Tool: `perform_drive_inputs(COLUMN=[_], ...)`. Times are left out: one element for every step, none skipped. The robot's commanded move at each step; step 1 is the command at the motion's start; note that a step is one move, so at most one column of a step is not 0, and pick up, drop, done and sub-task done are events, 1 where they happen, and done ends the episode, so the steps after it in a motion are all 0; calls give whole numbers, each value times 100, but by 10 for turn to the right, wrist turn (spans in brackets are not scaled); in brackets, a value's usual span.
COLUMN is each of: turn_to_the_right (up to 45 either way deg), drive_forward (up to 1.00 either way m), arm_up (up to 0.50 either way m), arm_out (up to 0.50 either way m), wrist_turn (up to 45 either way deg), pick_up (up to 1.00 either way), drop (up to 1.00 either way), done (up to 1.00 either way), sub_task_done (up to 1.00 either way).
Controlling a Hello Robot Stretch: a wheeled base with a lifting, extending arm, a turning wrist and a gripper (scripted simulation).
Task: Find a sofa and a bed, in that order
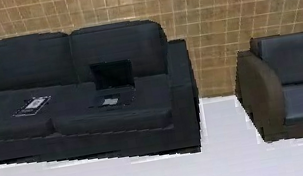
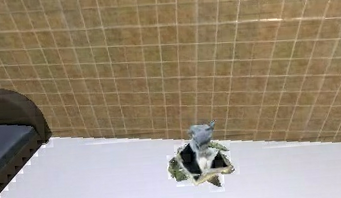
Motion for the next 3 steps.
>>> perform_drive_inputs(turn_to_the_right=[0, -300, 0], drive_forward=[50, 0, 0], arm_up=[0, 0, 0], arm_out=[0, 0, 0], wrist_turn=[0, 0, 0], pick_up=[0, 0, 0], drop=[0, 0, 0], done=[0, 0, 0], sub_task_done=[0, 0, 100])
